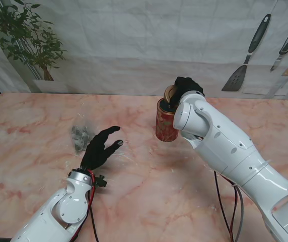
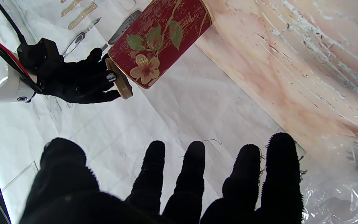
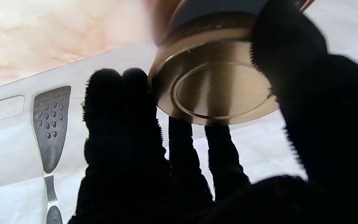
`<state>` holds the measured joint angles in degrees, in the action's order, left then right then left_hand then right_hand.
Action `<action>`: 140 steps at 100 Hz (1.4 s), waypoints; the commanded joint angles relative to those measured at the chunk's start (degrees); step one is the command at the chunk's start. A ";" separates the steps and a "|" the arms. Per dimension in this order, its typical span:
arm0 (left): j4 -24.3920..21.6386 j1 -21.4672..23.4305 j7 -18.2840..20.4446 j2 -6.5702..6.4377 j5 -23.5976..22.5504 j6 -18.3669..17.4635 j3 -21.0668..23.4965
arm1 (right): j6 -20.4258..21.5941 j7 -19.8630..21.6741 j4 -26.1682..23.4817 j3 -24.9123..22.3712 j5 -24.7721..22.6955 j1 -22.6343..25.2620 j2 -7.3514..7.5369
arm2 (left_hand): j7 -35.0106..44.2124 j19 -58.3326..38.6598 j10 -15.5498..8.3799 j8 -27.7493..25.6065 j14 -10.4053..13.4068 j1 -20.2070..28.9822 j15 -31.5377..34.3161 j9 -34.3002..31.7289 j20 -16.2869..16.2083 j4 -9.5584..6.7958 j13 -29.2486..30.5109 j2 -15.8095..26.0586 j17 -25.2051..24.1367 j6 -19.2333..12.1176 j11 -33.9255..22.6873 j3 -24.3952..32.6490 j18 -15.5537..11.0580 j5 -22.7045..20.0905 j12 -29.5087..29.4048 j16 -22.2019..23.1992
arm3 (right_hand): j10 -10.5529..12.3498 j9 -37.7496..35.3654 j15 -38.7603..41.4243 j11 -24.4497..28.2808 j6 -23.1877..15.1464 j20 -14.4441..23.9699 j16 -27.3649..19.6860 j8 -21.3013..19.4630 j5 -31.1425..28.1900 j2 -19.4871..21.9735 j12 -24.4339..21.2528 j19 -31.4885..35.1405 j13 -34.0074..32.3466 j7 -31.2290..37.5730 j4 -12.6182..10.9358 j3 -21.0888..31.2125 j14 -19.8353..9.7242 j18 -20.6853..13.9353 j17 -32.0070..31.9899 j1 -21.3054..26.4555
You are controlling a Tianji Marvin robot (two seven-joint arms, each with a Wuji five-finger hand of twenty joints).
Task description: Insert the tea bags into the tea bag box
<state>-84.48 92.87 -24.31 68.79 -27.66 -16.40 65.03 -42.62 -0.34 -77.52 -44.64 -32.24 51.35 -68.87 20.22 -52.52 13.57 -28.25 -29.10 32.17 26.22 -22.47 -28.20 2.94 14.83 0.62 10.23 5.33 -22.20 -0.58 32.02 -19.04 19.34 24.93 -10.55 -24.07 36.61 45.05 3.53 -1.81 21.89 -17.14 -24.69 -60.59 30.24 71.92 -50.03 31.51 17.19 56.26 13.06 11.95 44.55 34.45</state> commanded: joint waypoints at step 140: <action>-0.53 -0.12 0.54 -0.14 -0.72 0.28 -0.10 | -0.06 6.92 -3.73 0.67 -0.21 -0.31 1.65 | -1.25 -1.76 -0.62 0.13 0.22 -1.31 -1.36 -0.36 -0.89 -1.45 0.70 -0.72 0.56 -1.24 0.61 -0.95 0.17 -0.94 0.14 -0.11 | 1.67 -5.09 3.99 8.15 0.18 0.94 2.00 -4.07 -12.24 18.33 3.96 1.12 -1.99 20.58 -11.02 28.81 -8.70 -1.61 -1.03 16.78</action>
<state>-84.48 92.79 -24.36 68.69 -28.35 -16.31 64.93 -42.66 5.04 -80.62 -44.05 -32.52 51.26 -67.42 19.64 -52.52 13.57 -28.25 -29.10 32.12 26.22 -22.49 -28.20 2.94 14.84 0.62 10.36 5.33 -22.10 -0.58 32.00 -19.04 19.34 24.93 -10.72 -24.08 36.74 45.06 3.53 -1.74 21.95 -17.14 -24.73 -60.59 30.83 71.94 -50.04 31.51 17.19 56.26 13.06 11.97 44.55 34.70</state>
